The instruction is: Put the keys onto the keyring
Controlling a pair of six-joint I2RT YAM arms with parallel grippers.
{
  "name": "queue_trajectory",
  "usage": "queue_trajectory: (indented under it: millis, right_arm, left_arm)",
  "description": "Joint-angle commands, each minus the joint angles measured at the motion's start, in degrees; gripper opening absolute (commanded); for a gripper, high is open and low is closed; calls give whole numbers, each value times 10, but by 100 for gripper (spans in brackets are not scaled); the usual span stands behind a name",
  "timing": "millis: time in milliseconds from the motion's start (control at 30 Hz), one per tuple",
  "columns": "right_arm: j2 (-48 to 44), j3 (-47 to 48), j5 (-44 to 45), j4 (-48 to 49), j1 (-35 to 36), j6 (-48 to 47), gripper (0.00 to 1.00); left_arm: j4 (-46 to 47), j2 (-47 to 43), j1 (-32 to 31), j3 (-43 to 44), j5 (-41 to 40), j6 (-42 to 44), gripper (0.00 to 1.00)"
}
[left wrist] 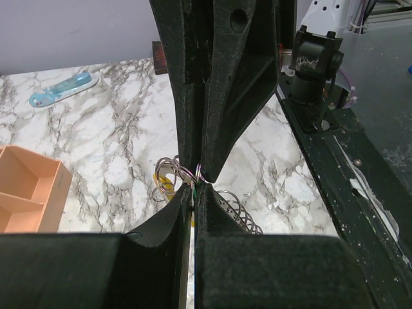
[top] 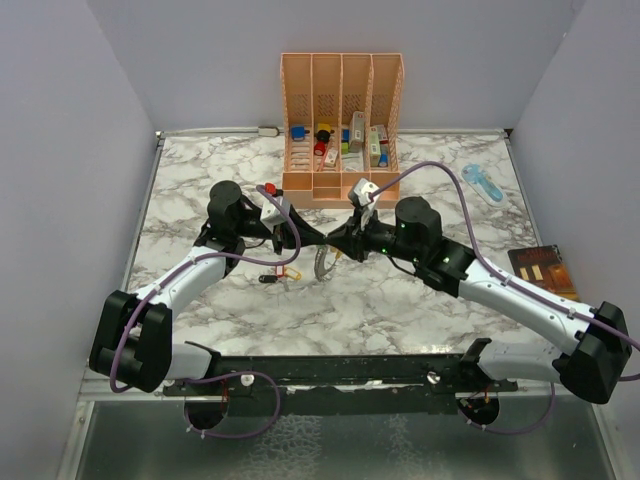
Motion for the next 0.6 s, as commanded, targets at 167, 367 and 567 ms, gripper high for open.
queue_trajectory:
  millis: [167,367,567]
  right_arm:
    - [-9,7,-1,5,2,3,1]
    - [-39,-4,29,2,2,-2,1]
    - [-53,15,27,-62,2,-40,1]
  left_arm:
    - [8,-8,-3,4,-12,11,0]
    - [-34,-8,2,14,-2,38,36]
    - [-73,4,18,45,56,60,49]
